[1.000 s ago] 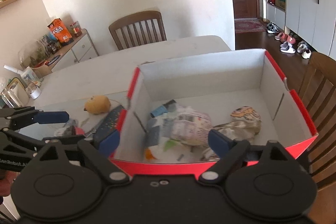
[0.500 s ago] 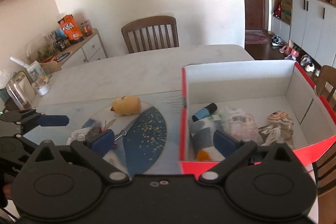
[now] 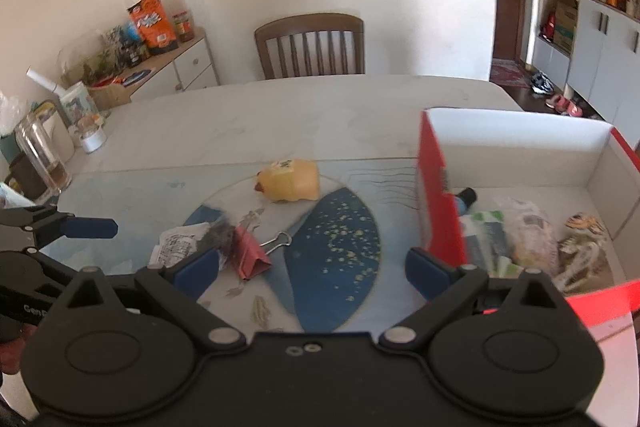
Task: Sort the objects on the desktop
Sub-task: 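Withdraw both tools from the box back over the table items, then close the left tool on the barcode sachet while the right tool closes on the pink binder clip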
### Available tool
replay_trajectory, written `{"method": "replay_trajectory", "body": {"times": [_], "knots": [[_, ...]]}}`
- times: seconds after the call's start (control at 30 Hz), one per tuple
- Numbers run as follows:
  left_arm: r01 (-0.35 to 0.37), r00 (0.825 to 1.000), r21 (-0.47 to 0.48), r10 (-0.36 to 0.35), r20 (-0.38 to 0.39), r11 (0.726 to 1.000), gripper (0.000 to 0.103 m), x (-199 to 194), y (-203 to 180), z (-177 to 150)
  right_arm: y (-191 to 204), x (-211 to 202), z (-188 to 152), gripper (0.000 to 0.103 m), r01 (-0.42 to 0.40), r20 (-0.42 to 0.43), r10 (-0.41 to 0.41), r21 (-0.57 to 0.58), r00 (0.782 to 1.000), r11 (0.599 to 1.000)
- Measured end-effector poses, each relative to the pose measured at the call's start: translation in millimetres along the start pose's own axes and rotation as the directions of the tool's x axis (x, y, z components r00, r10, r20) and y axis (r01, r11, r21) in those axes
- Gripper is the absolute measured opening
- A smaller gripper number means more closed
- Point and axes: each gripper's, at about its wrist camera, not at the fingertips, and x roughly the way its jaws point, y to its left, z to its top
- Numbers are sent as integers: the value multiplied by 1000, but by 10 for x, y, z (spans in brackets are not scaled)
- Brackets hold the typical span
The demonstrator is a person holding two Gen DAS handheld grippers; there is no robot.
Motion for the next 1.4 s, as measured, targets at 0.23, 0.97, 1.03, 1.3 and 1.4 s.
{"method": "replay_trajectory", "body": {"times": [0.23,0.97,1.03,1.3,1.4], "knots": [[-51,997,-39,49,-53,998,103,205,193,-132,178,326,-34,98,-1,-35,-1,-54,999,999],[-139,983,1,138,-117,990,102,739,210,-264,396,1205,-109,83,-57,-190,17,-206,982,977],[-140,984,-3,138,-115,990,102,756,234,-273,407,1254,-112,80,-59,-199,16,-211,980,976],[-144,985,-39,139,-99,989,101,793,338,-254,432,1354,-64,78,-72,-179,33,-217,983,974],[-142,986,-34,138,-91,989,98,792,352,-244,445,1371,-58,75,-76,-165,39,-219,985,973]]}}
